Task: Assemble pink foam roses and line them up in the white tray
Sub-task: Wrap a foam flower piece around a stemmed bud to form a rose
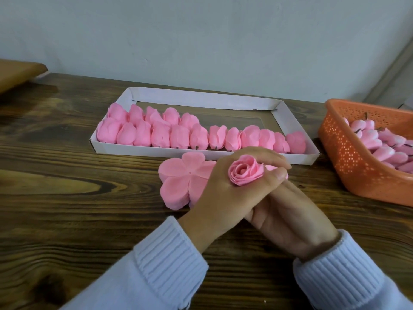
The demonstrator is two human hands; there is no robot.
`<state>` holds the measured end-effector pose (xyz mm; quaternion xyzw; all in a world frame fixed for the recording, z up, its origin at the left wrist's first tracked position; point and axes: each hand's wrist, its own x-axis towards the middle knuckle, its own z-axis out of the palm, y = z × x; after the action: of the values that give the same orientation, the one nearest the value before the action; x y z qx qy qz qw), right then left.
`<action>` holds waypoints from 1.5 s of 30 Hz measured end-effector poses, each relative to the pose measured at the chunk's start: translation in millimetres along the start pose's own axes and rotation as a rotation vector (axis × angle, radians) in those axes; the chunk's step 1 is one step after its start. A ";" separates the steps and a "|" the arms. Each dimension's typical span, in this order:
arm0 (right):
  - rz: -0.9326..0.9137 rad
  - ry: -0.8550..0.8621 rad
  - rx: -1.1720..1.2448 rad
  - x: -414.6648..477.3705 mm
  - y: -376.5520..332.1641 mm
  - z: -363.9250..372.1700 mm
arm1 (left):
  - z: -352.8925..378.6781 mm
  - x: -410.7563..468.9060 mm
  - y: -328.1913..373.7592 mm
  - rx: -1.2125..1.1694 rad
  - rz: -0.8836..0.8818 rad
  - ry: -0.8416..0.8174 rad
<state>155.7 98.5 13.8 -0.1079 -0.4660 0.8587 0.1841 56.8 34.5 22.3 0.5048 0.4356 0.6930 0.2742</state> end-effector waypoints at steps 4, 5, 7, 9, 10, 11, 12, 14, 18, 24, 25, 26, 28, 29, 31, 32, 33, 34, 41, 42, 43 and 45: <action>-0.076 -0.085 0.073 -0.5 -1.8 -2.4 | 0.4 0.8 -2.2 -0.006 0.002 0.035; -0.074 -0.098 0.094 -0.1 -2.3 -2.8 | 0.3 0.9 -2.3 -0.013 -0.001 0.040; -0.040 -0.102 0.125 0.5 -2.5 -2.8 | 0.0 0.8 -1.9 -0.031 -0.013 0.040; 0.034 -0.042 0.107 1.0 -2.1 -1.7 | -0.4 0.5 -2.0 -0.036 -0.026 0.040; 0.058 -0.001 0.069 1.1 -1.5 -1.5 | -0.6 0.4 -2.1 -0.035 -0.033 0.039; 0.059 0.035 0.031 0.8 -0.4 -1.2 | -0.7 -0.1 -1.7 -0.038 -0.039 0.031; 0.040 0.058 0.005 0.5 0.5 -1.0 | -0.6 -0.4 -1.3 -0.041 -0.041 0.020; -0.021 0.047 -0.002 -0.7 1.4 -0.5 | -0.3 -0.5 -1.0 -0.035 -0.034 0.005; -0.111 -0.004 0.035 -1.3 -0.5 -1.2 | -1.0 1.2 -3.4 -0.045 -0.030 0.044; 0.032 0.110 -0.020 2.5 1.3 -1.6 | -0.2 -0.5 -2.3 -0.096 -0.131 0.053; 0.036 0.135 -0.047 2.6 1.5 -1.2 | 0.0 -0.9 -2.2 -0.095 -0.135 0.045; 0.026 0.136 -0.056 2.2 1.7 -1.2 | 0.4 -1.0 -1.9 -0.080 -0.126 0.037; -0.008 0.086 -0.045 0.2 0.7 -0.3 | 1.4 -0.6 -1.1 -0.038 -0.091 0.029; -0.026 0.050 -0.027 -1.0 -0.1 -0.1 | 1.8 -0.4 -1.4 -0.024 -0.069 0.033; -0.063 -0.001 0.016 -1.9 -1.2 0.5 | 2.0 0.0 -2.9 -0.016 -0.046 0.055; -0.076 -0.013 0.037 -1.4 -1.3 0.5 | 1.7 0.3 -3.4 -0.021 -0.049 0.065; -0.082 -0.021 0.054 -0.8 -1.2 0.4 | 1.3 0.4 -3.8 -0.027 -0.056 0.072; -0.076 -0.024 0.062 0.2 -1.3 1.1 | 0.9 0.2 -3.8 -0.036 -0.063 0.071; 0.004 0.050 -0.002 0.9 0.5 1.8 | 0.9 0.2 -2.0 -0.026 -0.078 0.018; -0.016 0.026 0.019 0.1 0.4 1.8 | 0.9 0.3 -1.8 -0.022 -0.066 0.018; -0.039 -0.001 0.038 -0.6 0.1 1.9 | 0.6 0.3 -1.8 -0.022 -0.055 0.022; -0.081 -0.050 0.061 -1.1 -0.3 2.2 | -0.6 0.7 -3.1 -0.018 -0.057 0.043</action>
<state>156.0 96.6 15.3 -0.0619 -0.4479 0.8668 0.2101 55.8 36.3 19.9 0.4747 0.4495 0.6994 0.2889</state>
